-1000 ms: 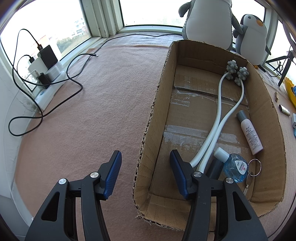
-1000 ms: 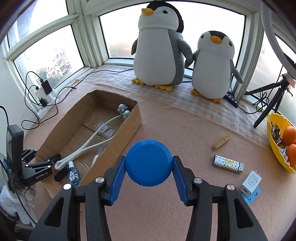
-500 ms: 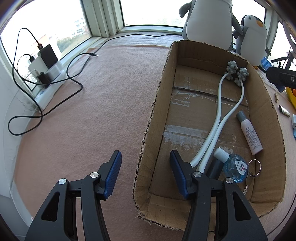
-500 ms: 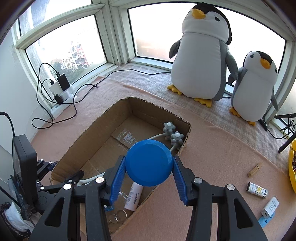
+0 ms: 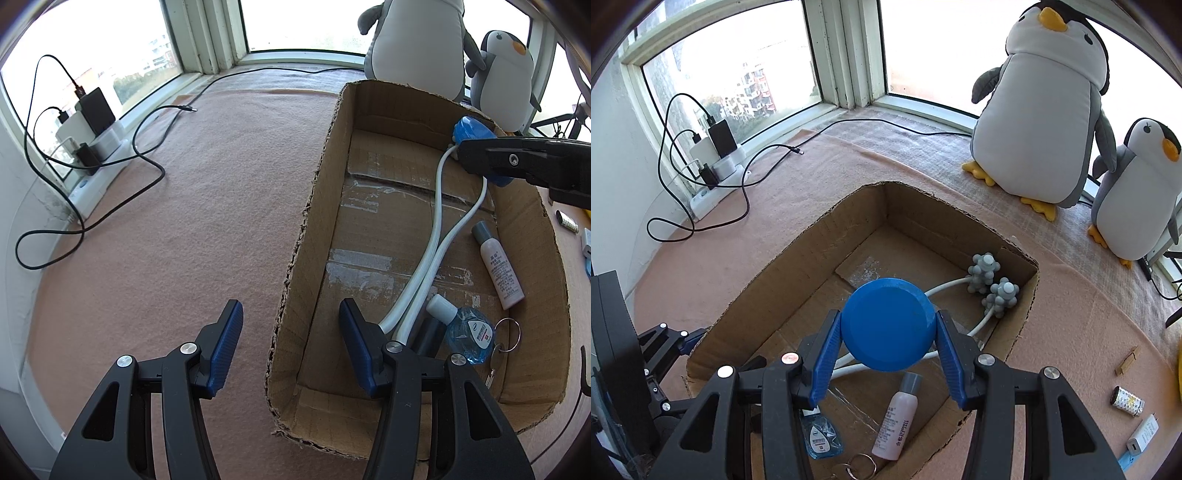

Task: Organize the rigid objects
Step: 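Lower the blue lid into the box and open the right gripper, then move the right gripper to the white AC adapter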

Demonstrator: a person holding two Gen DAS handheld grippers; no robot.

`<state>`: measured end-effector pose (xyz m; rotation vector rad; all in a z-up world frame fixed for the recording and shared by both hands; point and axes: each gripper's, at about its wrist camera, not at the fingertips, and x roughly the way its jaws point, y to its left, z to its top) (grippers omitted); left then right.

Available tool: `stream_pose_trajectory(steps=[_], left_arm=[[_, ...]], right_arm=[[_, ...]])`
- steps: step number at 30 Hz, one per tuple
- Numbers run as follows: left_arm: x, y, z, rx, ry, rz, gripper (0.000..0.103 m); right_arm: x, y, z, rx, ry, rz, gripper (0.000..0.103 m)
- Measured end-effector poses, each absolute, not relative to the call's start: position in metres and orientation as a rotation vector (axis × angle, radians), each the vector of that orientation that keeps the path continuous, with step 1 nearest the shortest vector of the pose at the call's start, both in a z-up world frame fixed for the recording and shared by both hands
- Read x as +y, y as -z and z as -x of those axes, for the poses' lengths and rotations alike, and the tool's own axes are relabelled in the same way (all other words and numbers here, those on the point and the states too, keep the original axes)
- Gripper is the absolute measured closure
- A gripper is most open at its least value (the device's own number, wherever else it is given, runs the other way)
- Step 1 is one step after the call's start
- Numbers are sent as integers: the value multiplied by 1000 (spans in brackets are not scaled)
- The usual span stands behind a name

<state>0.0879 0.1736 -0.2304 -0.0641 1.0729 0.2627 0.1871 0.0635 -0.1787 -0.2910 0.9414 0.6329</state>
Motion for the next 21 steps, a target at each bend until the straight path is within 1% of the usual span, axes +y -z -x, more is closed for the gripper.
stream_pose_trajectory(steps=[3,4,6,14,21], left_arm=[[174,230,-88,1073,-263,65,49],[174,230,-88,1072,-263,64,49],[174,231,-89,1073,-263,63,49],[172,231,-89,1072,-263,64,49],[173,231,-89,1074,-262,60,49]], right_arm=[[67,180,-186,944,-652,292,54],[68,180,-184,941,-650,297,51],[68,179,-183,933,-651,299,47],[51,173,-181,934,-639,244,47],[2,161,-178,921,-605,153,47]])
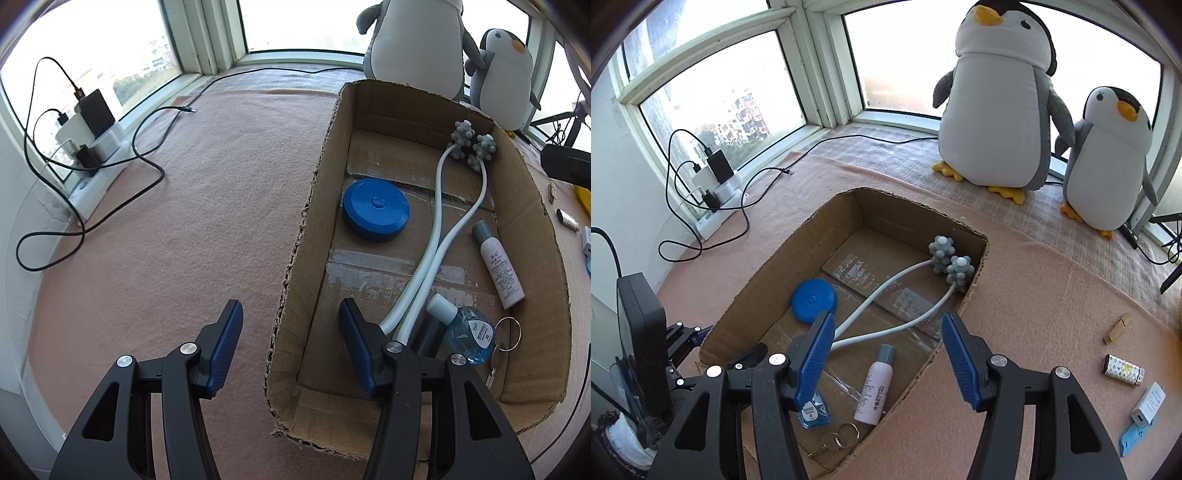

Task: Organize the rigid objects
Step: 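Move the right gripper to the white AC adapter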

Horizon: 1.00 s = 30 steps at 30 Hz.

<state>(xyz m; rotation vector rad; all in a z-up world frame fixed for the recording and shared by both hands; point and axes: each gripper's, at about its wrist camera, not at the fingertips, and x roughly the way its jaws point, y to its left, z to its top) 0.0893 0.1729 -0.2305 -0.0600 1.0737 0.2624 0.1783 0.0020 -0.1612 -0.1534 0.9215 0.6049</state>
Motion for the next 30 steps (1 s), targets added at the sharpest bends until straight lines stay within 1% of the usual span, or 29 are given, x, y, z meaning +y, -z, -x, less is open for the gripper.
stream_pose_trajectory(steps=[12,20,25,30], left_arm=[[174,230,-89,1074,-264,58,49],[175,231,-89,1075,-266,52,49],[175,230,-89,1077,-268,47,49],[175,230,-89,1079,-269,44,49]], right_arm=[[-152,157,-168,881,-357,-58,47],[-249,172,-169,890,-155,-158,47],[-285,186,-179,921,-100,-208,47],[-297,198,-194,957,-116,-245,47]])
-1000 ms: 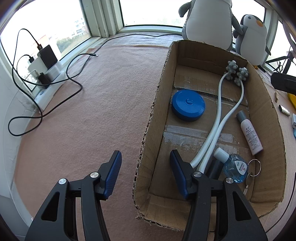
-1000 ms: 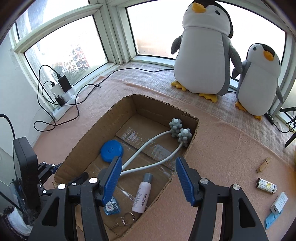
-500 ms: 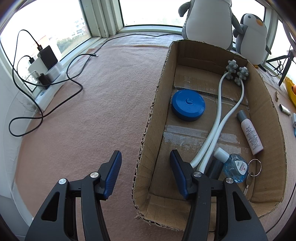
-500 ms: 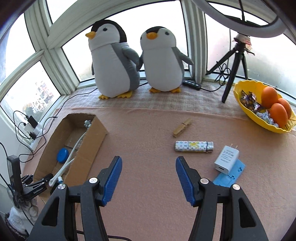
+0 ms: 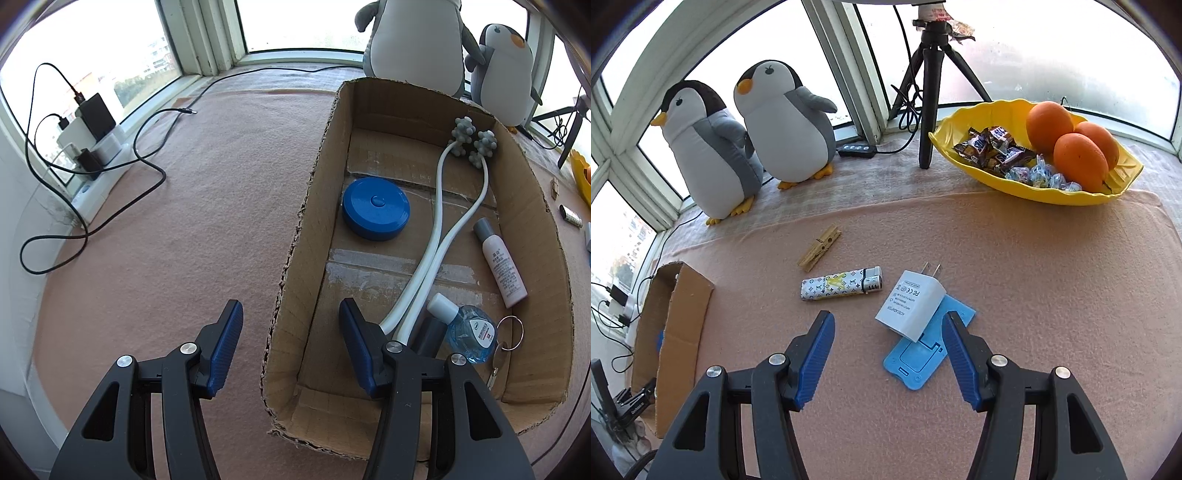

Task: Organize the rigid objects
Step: 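Move the right gripper to the white AC adapter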

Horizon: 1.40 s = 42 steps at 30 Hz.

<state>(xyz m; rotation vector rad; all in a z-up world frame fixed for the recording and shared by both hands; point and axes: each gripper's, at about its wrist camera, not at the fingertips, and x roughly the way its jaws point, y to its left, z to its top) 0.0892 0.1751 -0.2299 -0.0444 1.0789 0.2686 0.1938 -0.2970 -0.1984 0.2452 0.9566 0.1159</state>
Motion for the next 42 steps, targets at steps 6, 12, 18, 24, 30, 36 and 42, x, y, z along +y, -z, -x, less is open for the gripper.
stream_pose_trajectory(steps=[6,12,18,24,30,36,42], left_arm=[[175,230,-89,1079,-270,46,49],[174,230,-89,1080,-269,43,49],[175,230,-88,1082,-269,42,49],[175,229,-88,1082,-270,41,49],[175,229,-88,1081,-273,43,49],[175,229,-88,1081,-272,44,49],[175,229,-88,1082,-272,44,49]], right_arm=[[-299,208,-211,997,-119,-235,47],[-299,218,-229,1045,-111,-194,47],[-297,222,-240,1059,-107,-155,47],[-296,226,-250,1067,-136,-139,47],[-282,229,-248,1076,-191,-120,47],[-256,235,-236,1098,-273,-102,47],[-231,238,-220,1121,-338,-101,47]])
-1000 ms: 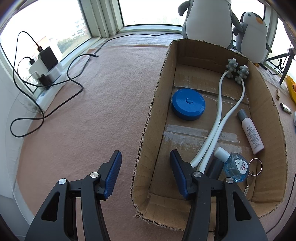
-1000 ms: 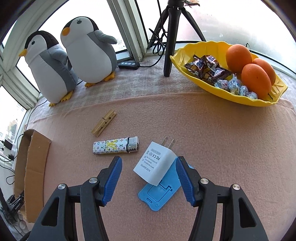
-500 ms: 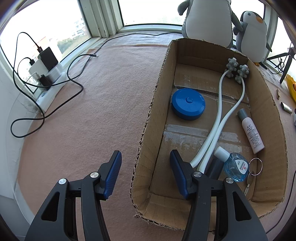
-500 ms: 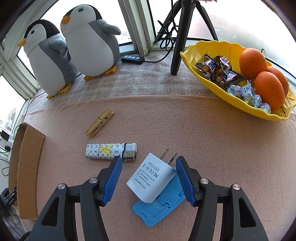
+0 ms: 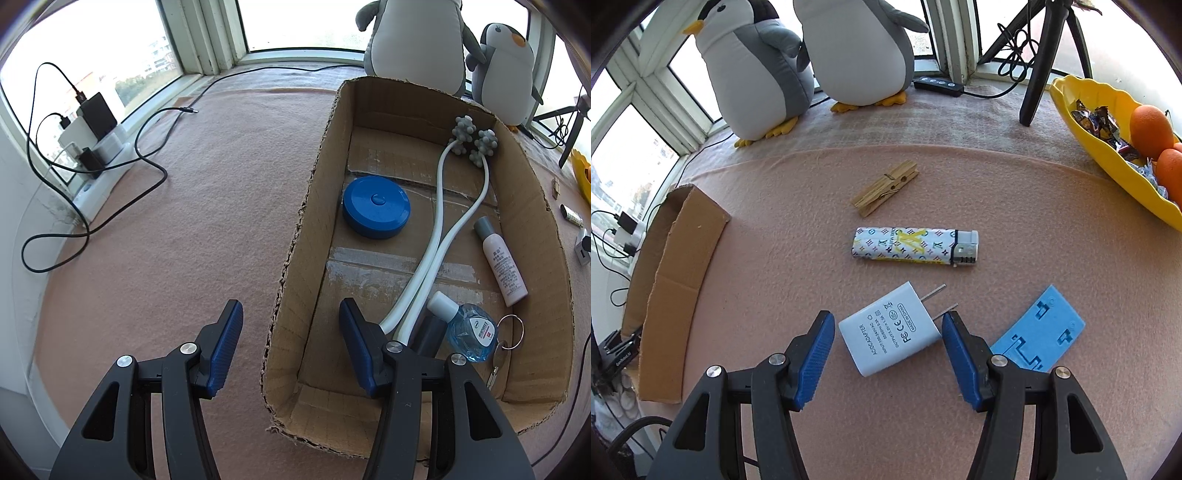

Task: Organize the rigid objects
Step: 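Move the right gripper to the white AC adapter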

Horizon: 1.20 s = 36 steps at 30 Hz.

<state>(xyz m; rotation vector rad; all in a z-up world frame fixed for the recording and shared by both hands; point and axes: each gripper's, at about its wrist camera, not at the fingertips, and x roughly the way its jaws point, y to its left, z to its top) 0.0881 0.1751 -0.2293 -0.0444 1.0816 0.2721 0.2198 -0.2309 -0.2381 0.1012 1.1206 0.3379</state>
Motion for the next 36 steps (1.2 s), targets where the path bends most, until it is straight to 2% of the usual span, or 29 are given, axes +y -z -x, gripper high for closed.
stream_pose_trajectory(steps=[15,25,36], left_arm=[[176,229,-88,1082,-272,48,49],[175,230,-88,1081,-274,53,49],[174,230,-88,1080,-275,57,49]], right_arm=[[-165,227,-181,1128,-543,-109,47],[-178,204,-176,1051,-356,-38,47],[-160,235,-213,1153,-293,92,47]])
